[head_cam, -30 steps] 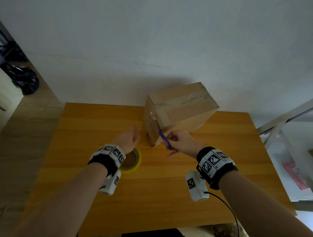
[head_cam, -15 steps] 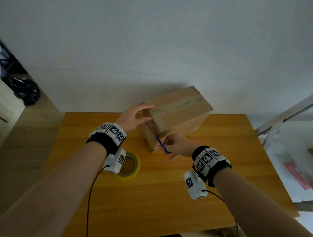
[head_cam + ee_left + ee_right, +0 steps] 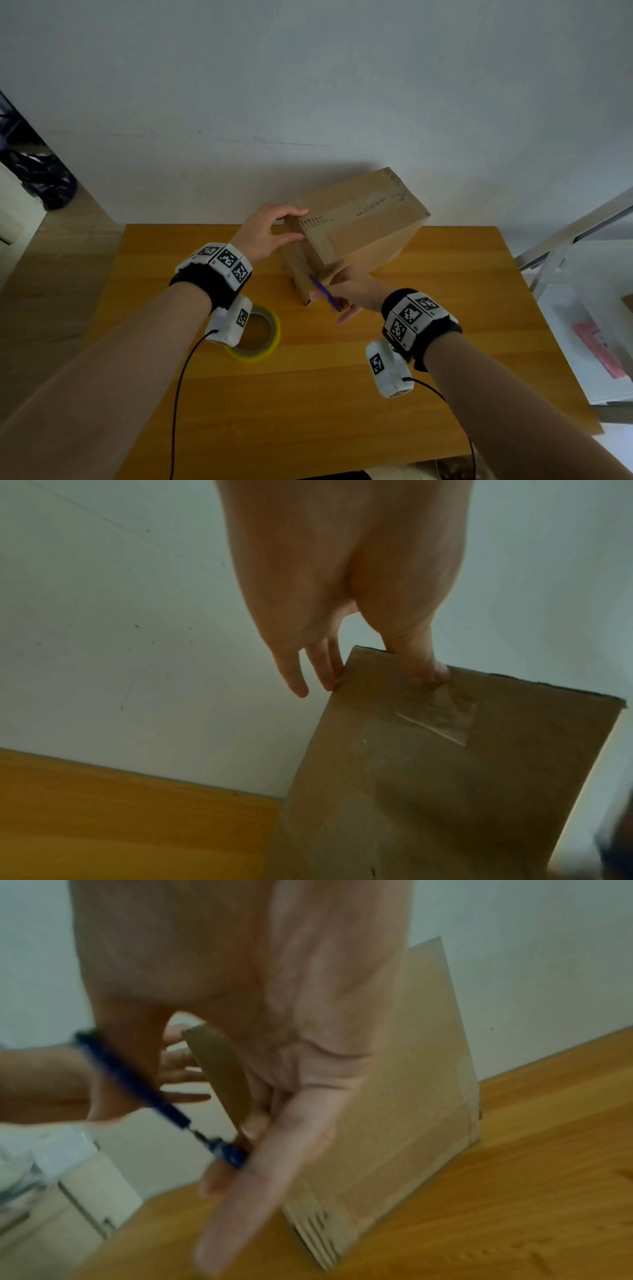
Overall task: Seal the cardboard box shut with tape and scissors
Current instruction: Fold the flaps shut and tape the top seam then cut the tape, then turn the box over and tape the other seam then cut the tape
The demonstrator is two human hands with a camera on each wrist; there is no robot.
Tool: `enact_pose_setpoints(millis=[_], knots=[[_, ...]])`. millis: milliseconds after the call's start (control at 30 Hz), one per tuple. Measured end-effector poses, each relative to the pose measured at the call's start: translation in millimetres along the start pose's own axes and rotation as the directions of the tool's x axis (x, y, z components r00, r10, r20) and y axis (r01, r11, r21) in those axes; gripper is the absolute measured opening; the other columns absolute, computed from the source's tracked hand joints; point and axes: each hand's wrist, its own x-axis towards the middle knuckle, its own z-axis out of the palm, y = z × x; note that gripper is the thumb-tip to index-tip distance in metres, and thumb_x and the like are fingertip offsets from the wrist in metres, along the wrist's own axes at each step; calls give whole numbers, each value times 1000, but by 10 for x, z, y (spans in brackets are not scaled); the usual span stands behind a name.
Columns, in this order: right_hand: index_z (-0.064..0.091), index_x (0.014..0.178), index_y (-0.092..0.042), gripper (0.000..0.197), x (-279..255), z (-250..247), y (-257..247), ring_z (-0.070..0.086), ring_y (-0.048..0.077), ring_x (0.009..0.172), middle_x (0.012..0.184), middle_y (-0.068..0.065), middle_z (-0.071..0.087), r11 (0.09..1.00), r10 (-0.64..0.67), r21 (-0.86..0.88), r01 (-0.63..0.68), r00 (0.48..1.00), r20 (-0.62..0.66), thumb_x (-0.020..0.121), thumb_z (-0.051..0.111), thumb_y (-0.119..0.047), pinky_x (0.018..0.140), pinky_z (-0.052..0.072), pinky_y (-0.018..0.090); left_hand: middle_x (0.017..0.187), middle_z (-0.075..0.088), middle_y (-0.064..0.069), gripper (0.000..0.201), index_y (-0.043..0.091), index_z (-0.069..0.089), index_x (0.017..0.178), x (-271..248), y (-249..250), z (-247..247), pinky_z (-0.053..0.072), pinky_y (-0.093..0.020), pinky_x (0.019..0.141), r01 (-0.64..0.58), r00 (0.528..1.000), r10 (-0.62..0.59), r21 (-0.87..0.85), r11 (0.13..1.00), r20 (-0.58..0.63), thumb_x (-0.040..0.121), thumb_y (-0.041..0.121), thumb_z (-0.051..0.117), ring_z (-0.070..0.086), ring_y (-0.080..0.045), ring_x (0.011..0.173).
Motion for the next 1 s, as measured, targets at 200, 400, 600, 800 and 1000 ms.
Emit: enact_pose_setpoints(millis=[200, 400, 600, 800, 1000], knots=[[52, 66, -8, 38, 144, 224, 374, 59, 15, 62, 59, 1, 56, 984, 33, -174, -40, 999, -41, 85, 68, -37, 70, 60, 34, 126, 50, -3, 47, 33, 54, 122, 12, 7, 25, 40, -39, 104, 24, 1000, -24, 12, 1000, 8, 78, 34, 68, 48, -16, 116], [66, 76, -2, 36, 274, 275, 701, 64, 22, 59, 80, 14, 71, 909, 78, -397, -127, 987, -138, 83, 70, -37, 63, 59, 39, 119, 47, -6, 69, 41, 41, 134, 13, 22, 41, 41, -37, 101, 68, 995, -72, 56, 996, 68, 72, 38, 71, 47, -20, 112], [63, 87, -10, 18, 341, 353, 952, 60, 21, 73, 85, 8, 66, 843, 117, -491, -221, 966, -232, 84, 69, -26, 52, 44, 27, 131, 44, -5, 83, 40, 32, 138, 11, 3, 133, 40, -39, 103, 62, 994, -66, 54, 997, 85, 67, 40, 75, 45, -18, 118], [58, 78, -21, 10, 478, 466, 1050, 64, 21, 82, 93, 3, 69, 854, 57, -488, -183, 963, -262, 85, 65, -20, 64, 55, 33, 133, 46, -2, 87, 40, 32, 137, 5, -15, 184, 42, -40, 102, 52, 997, -55, 52, 997, 58, 65, 36, 79, 45, -15, 118], [50, 63, -26, 30, 585, 535, 1111, 65, 21, 83, 90, 5, 69, 870, 34, -472, -144, 972, -234, 82, 69, -13, 69, 58, 35, 132, 45, -1, 87, 40, 34, 134, 19, -14, 188, 44, -41, 99, 57, 998, -59, 50, 997, 35, 62, 32, 82, 46, -15, 116]])
